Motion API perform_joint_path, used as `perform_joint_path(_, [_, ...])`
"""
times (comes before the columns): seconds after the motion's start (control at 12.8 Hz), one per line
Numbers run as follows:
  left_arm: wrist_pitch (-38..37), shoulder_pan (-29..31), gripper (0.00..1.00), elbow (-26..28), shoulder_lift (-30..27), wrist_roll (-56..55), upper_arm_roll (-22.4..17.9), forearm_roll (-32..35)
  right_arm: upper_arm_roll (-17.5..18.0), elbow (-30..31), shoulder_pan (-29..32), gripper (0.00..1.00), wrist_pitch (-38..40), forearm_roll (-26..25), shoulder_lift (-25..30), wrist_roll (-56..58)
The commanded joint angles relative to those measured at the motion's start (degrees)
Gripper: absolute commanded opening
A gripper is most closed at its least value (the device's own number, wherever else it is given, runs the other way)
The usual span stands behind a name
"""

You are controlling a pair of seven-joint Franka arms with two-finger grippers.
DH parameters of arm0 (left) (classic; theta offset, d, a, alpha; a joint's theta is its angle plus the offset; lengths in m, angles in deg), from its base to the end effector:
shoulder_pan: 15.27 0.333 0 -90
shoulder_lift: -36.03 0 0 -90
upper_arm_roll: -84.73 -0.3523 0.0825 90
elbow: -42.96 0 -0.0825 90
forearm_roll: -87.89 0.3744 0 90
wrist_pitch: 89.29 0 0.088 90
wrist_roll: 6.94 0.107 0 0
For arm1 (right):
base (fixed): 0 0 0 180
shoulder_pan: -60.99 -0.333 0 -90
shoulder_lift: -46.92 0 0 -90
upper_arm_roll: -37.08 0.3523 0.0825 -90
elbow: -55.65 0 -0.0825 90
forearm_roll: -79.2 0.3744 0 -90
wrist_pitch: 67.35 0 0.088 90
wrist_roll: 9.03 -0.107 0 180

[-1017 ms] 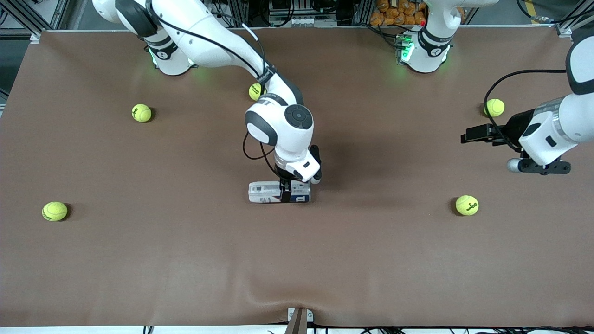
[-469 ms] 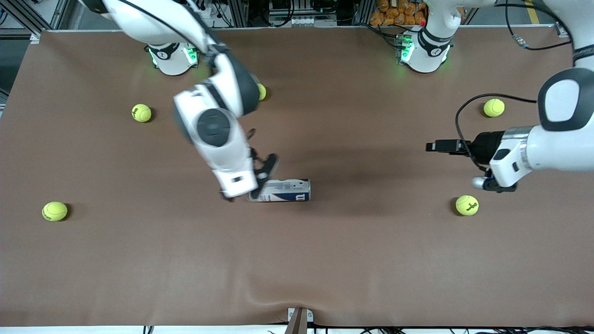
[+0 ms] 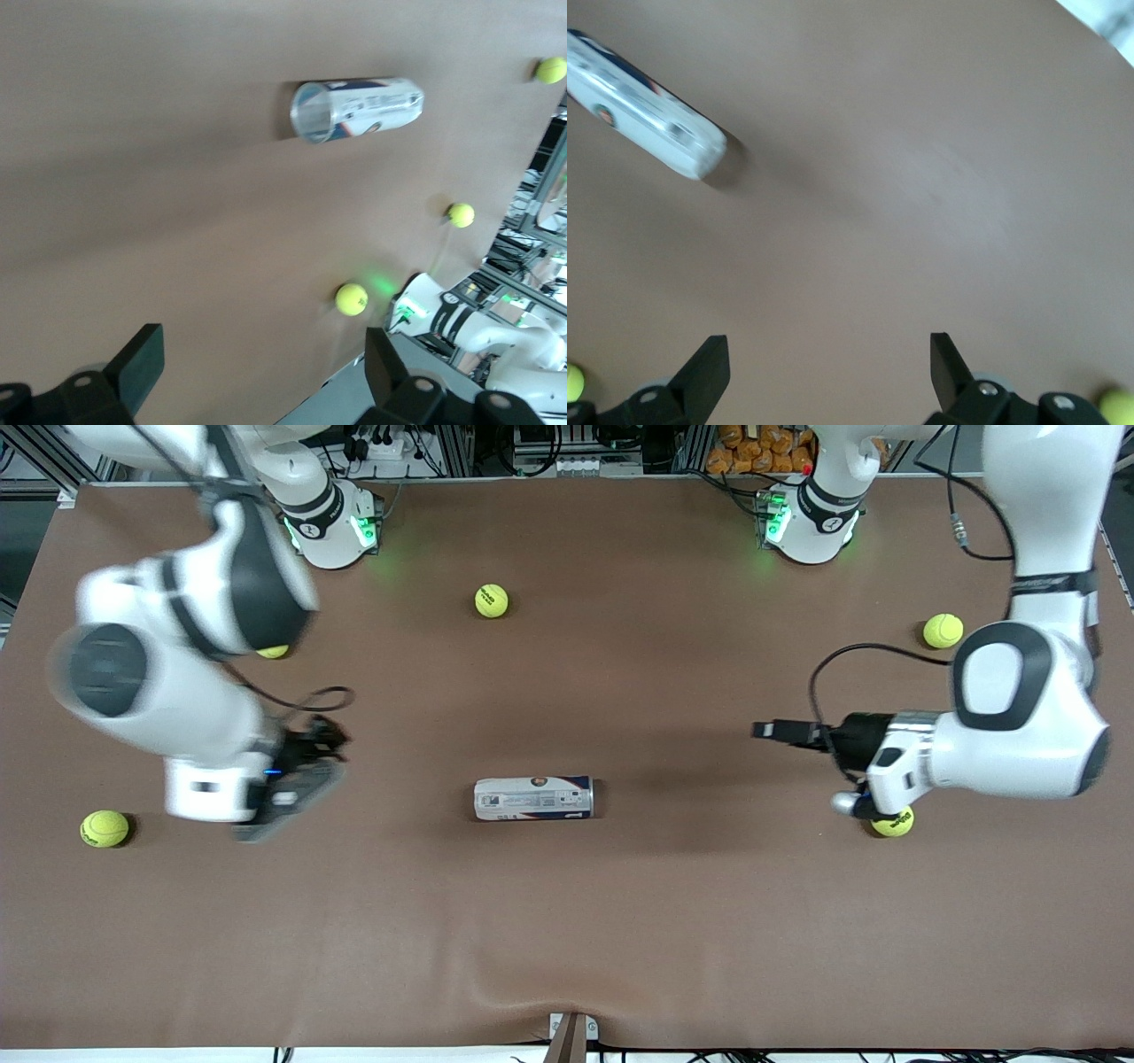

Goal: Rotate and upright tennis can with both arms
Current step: 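Withdraw the right gripper while the left gripper reaches the can's end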

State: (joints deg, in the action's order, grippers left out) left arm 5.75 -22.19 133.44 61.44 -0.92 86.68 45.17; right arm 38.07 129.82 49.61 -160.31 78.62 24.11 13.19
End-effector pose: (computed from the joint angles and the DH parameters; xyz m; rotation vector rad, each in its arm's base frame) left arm 0.6367 -0.1638 0.4200 2.3740 -0.0564 -0.4587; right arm 0.6596 0.1412 0.5493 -2.9953 -0.9322 0.1101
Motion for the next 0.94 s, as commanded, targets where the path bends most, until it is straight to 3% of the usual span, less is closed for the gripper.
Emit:
perform_joint_path(0.0, [2.77,-0.02,1.0,-0.65,3.58,6.33,0.87,-6.55,-0.71,2.12,4.78,1.0,4.17,1.37,5.48,-6.72])
perform_joint_path(0.23, [3.49,-0.8,1.0,-0.57,8.68,13.55,0.87,-16.75,-5.19,2.3,5.66,1.0,10.75,1.46,11.19,-10.53])
perform_joint_path(0.39, [5.85,-1.16,1.0,0.39,10.97,18.55,1.22,-19.06,-5.29,4.48,8.73,1.0,12.62,1.98,15.76,-12.28])
perform_joint_path(0.55, [8.75,-1.86,1.0,2.42,13.95,27.24,1.92,-25.97,-5.2,5.02,9.8,1.0,15.25,2.16,19.55,-17.53])
perform_joint_path(0.7, [9.37,-3.43,1.0,2.34,17.12,31.31,2.1,-33.45,-4.85,5.02,11.2,1.0,15.88,2.25,20.61,-19.32])
perform_joint_path(0.86, [13.66,-5.81,1.0,2.51,18.09,33.16,2.1,-36.37,-3.19,4.93,14.09,1.0,16.14,2.51,20.61,-19.41])
